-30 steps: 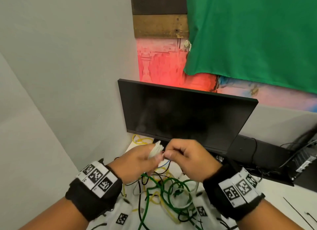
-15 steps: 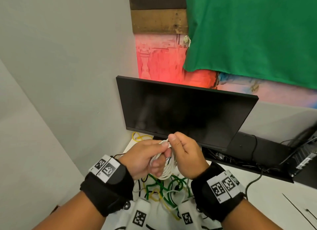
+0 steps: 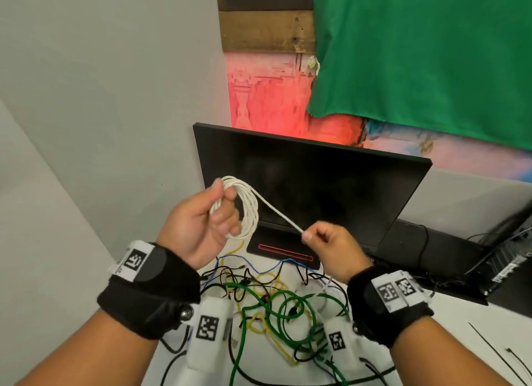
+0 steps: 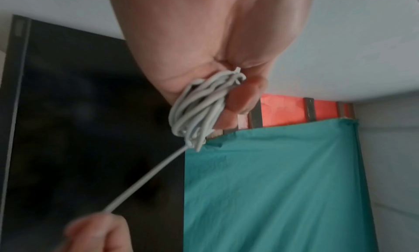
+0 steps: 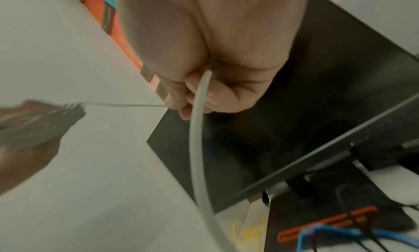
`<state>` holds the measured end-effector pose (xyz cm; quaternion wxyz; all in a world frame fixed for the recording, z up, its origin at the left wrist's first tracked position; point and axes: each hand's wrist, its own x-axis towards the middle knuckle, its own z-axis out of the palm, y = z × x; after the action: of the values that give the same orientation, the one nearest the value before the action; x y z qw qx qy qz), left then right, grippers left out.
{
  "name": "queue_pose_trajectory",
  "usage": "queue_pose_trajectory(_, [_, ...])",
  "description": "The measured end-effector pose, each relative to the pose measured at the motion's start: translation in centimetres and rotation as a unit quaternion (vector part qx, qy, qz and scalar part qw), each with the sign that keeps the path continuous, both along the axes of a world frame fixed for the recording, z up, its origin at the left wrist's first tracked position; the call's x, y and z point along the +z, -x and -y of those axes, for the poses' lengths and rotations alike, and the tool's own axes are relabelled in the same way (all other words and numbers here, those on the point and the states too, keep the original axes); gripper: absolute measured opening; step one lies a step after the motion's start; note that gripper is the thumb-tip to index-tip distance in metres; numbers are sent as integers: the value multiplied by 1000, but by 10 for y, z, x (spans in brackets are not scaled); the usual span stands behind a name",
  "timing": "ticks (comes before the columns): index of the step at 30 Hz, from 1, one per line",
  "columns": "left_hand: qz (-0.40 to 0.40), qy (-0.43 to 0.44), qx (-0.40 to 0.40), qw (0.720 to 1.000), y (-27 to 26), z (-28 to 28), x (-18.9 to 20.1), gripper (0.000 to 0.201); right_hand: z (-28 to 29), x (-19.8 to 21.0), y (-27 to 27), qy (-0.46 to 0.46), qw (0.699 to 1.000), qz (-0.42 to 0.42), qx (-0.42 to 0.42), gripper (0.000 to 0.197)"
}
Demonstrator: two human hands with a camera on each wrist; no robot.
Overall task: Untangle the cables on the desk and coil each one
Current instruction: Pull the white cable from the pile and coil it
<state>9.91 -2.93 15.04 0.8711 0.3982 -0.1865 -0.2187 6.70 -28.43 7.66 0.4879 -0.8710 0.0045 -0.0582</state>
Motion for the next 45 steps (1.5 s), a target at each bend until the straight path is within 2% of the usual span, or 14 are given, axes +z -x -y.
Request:
queue_pose_trajectory(4, [28, -48, 124, 991, 5, 31, -16, 29, -59, -19, 32, 91, 983, -49, 154, 27])
queue_pose_trajectory(7, [106, -229, 155, 955, 14, 43, -36, 26, -80, -10, 49, 112, 959, -10, 260, 30])
queue_pose_trajectory(11, [253, -422, 73, 867, 27, 37, -56, 37, -63, 18, 51, 100, 953, -8, 286, 29])
queue_pose_trajectory(16, [283, -402, -40, 870, 35, 32, -34, 44, -45, 43, 47, 40, 960, -5, 276, 14])
queue_pose_trajectory(18, [324, -456, -79, 825, 32, 31, -28, 58, -41, 47, 43, 54, 962, -4, 268, 11])
queue_pose_trajectory(21, [380, -576, -71, 720, 21, 21, -24, 42, -20, 48, 34, 101, 974, -38, 201, 19])
queue_pose_trajectory(23, [371, -610, -17, 699, 13, 7, -22, 35, -1, 47, 28, 75, 977, -73, 188, 23])
queue_pose_trajectory(25, [345, -607, 34, 715, 7, -8, -21, 28, 14, 45, 26, 0, 975, -100, 198, 19])
queue_pose_trajectory(28, [296, -551, 107, 773, -2, -28, -11, 18, 26, 30, 28, -113, 953, -181, 215, 19])
queue_pose_trajectory(32, [201, -394, 200, 874, -14, -49, 9, 17, 28, -4, 36, -15, 950, -272, 151, 28])
queue_pose_trajectory(35, [183, -403, 164, 882, -14, -44, 6, 20, 26, -9, 33, 122, 966, -207, 92, 21])
queue_pose_trajectory(38, [182, -449, 113, 868, -5, -24, -11, 19, 12, 8, 30, 166, 979, -112, 45, 78])
queue_pose_trajectory(40, [159, -438, 88, 881, 1, -10, -22, 23, -7, 18, 32, 148, 987, -34, 50, 93])
queue_pose_trajectory(45, [118, -340, 32, 933, 17, 16, -27, 27, -46, 3, 34, -24, 995, 21, 91, 28])
